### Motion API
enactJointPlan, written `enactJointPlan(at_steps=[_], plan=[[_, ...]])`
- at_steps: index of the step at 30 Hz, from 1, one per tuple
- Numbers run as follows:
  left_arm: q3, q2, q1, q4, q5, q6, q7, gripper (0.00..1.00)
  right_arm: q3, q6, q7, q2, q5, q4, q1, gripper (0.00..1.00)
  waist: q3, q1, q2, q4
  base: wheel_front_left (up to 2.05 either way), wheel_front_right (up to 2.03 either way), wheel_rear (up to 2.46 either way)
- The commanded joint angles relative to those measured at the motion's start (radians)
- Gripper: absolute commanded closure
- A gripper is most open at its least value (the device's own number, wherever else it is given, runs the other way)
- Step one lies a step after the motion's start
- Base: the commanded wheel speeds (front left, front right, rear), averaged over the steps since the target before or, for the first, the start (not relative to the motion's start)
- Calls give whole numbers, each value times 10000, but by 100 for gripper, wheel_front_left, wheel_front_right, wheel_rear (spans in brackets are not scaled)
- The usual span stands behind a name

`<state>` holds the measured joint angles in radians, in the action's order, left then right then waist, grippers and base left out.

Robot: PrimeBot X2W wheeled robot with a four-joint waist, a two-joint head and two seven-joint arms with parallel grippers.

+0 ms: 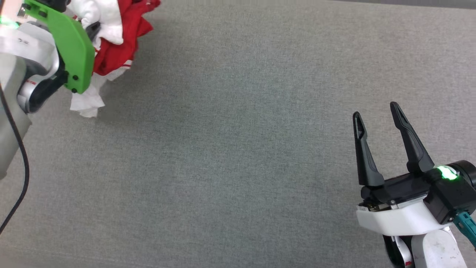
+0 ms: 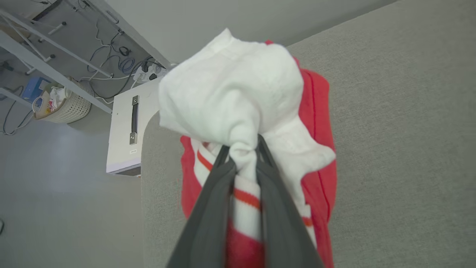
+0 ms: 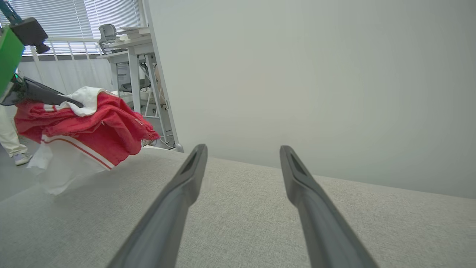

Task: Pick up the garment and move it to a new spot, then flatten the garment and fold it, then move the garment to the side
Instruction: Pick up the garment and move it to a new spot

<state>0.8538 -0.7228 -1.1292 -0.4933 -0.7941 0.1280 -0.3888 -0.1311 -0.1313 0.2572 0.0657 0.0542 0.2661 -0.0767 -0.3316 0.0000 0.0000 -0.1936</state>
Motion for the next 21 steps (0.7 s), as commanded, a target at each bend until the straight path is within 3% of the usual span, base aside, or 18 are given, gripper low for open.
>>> enactJointPlan(at_steps=[1,10,21], plan=[[547,150,-484,582,157,27,177,100,35,6,46,-87,155,-20,183,0,639,0,0,597,0,0,0],[2055,1173,-1035,1291,382,27,524,100,-17,6,46,-149,537,13,163,0,658,0,0,1866,0,0,0],[4067,3485,-689,523,324,27,1404,100,171,6,46,-153,1084,62,85,0,219,0,0,3044,0,0,0]])
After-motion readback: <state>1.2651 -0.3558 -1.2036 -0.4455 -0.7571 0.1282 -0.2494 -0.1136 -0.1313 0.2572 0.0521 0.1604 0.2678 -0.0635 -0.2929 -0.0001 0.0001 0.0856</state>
